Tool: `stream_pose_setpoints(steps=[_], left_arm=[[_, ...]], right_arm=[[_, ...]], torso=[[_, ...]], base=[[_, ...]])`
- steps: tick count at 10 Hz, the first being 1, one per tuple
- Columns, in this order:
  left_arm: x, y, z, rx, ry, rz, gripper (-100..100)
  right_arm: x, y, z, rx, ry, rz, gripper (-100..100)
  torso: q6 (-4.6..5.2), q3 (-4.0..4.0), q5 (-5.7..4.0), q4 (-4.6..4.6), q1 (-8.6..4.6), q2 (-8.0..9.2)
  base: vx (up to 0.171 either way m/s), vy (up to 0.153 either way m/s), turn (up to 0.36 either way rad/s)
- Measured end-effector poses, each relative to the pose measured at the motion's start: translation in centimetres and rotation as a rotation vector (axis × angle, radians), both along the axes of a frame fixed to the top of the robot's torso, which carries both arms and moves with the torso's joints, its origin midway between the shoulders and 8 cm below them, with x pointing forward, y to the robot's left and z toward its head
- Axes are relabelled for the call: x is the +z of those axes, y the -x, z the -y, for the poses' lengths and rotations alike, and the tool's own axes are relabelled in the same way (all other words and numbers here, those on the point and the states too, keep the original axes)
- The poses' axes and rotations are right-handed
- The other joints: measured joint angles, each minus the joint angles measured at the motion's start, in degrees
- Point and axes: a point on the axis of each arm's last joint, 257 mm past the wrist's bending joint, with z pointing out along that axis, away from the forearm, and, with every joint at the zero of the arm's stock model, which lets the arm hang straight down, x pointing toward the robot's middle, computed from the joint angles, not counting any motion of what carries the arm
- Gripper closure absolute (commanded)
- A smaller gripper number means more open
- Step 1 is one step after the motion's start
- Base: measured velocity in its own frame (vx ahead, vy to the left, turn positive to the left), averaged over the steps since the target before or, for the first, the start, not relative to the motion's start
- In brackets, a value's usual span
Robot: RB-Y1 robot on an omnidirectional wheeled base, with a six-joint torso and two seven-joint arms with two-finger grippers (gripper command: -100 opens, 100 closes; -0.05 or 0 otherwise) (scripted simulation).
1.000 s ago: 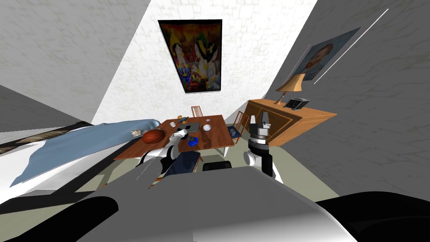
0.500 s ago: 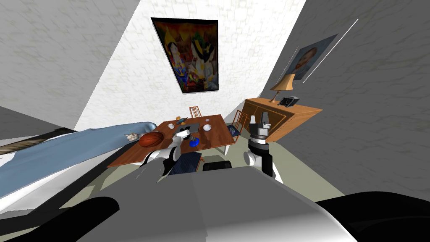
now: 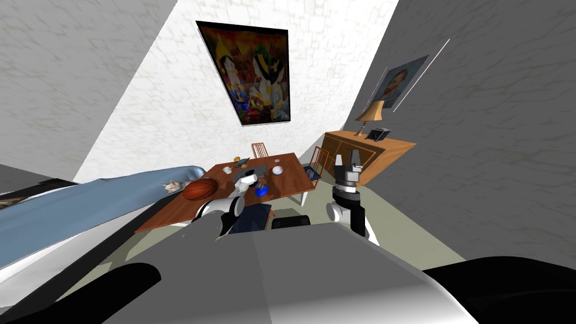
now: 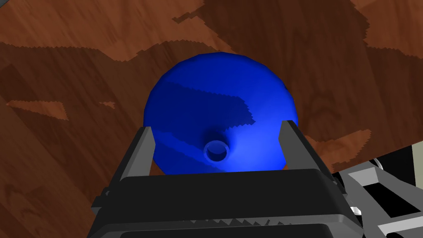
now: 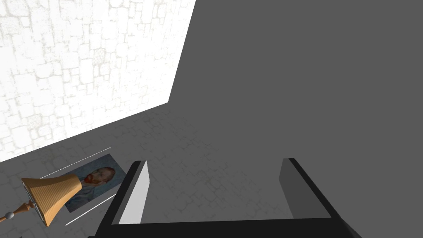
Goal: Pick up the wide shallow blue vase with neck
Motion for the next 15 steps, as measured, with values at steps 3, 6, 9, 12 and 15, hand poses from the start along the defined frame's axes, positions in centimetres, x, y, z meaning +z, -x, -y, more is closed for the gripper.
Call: stream_pose_setpoints(steps=[3, 6, 9, 12, 15], left_arm=[[-0.4, 0.0, 1.2, 0.027, 0.001, 0.004, -100], [-0.4, -0.1, 1.5, 0.039, 0.003, 0.007, 100], [-0.4, -0.2, 1.5, 0.038, 0.003, 0.008, 100], [-0.2, -0.1, 0.9, 0.034, 0.006, 0.008, 100], [0.2, 0.0, -0.4, 0.001, 0.003, 0.001, 100]], right_arm=[[0.0, 0.0, 0.0, 0.000, 0.000, 0.000, 0], [0.0, 0.0, 0.0, 0.000, 0.000, 0.000, 0], [0.0, 0.0, 0.0, 0.000, 0.000, 0.000, 0], [0.0, 0.0, 0.0, 0.000, 0.000, 0.000, 0], [0.0, 0.0, 0.0, 0.000, 0.000, 0.000, 0]], torso=[[0.00, 0.01, -0.01, 0.00, -0.07, 0.02], [-0.03, -0.05, -0.07, -0.02, -0.33, -0.10], [-0.05, -0.11, -0.05, -0.06, -0.33, -0.17], [-0.17, -0.16, -0.13, -0.08, -0.57, -0.26], [-0.04, -0.17, -0.16, -0.07, -0.83, -0.29]], base=[[-0.034, 0.079, -0.095], [-0.006, 0.011, -0.001], [0.000, 0.000, 0.000], [0.031, -0.073, 0.124], [0.039, -0.126, 0.119]])
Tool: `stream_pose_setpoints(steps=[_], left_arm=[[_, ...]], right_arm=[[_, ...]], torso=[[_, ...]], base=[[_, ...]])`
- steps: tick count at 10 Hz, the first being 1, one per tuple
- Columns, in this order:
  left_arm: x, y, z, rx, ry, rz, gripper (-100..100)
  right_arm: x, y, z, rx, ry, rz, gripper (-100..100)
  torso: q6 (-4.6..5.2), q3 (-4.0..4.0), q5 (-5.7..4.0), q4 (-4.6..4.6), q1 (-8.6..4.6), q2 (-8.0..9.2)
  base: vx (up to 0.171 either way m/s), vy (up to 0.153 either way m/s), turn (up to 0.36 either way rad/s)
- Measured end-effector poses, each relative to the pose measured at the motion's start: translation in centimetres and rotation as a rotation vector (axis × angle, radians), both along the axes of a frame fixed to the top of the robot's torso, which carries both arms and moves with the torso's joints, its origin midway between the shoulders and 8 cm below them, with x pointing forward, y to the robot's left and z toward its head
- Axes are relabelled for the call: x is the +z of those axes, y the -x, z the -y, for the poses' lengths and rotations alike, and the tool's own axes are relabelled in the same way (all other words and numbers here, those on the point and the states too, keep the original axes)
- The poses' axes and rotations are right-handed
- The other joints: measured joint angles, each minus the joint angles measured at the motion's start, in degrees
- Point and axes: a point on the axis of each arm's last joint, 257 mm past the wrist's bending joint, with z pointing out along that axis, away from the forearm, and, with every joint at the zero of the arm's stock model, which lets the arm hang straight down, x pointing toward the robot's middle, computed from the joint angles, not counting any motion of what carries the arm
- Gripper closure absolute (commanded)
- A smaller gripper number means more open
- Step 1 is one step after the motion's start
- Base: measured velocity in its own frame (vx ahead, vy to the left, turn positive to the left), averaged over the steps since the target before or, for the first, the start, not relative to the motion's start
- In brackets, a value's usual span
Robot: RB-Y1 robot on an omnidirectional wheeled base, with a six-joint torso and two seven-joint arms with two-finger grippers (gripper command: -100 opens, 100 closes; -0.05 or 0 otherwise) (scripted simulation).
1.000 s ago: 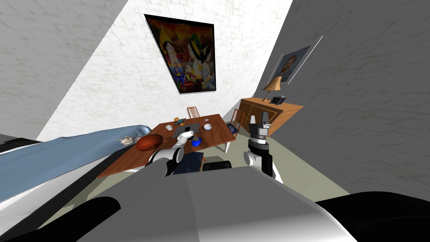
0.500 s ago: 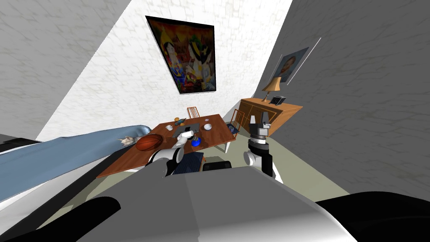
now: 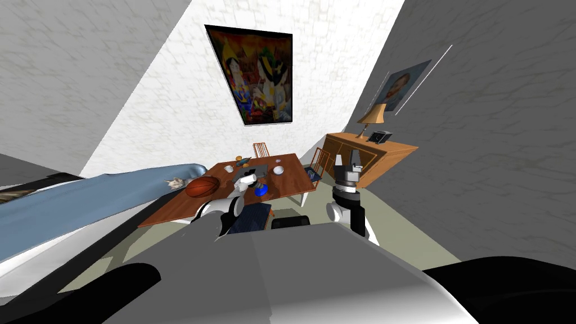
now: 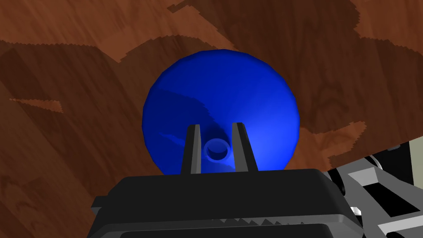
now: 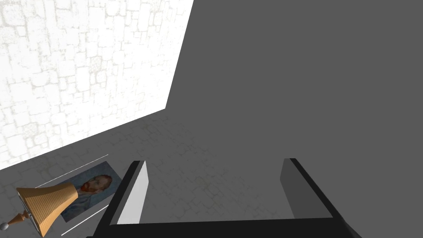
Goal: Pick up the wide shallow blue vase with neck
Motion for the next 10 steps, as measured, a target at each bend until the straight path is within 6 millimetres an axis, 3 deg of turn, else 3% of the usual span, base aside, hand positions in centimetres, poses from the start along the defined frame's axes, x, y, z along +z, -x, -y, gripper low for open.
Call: stream_pose_setpoints(steps=[9, 10], left_arm=[[1.5, 0.1, -3.2, -0.092, 0.002, 0.003, 100], [1.5, 0.2, -3.3, -0.096, 0.001, 0.003, 0]], right_arm=[[0.0, 0.0, 0.0, 0.000, 0.000, 0.000, 0], [0.0, 0.0, 0.0, 0.000, 0.000, 0.000, 0]], torso=[[0.00, 0.07, 0.01, 0.06, 0.19, 0.09], [0.04, 0.09, 0.04, 0.06, 0.30, 0.12]], base=[[0.022, -0.078, 0.085], [0.001, -0.007, -0.005]])
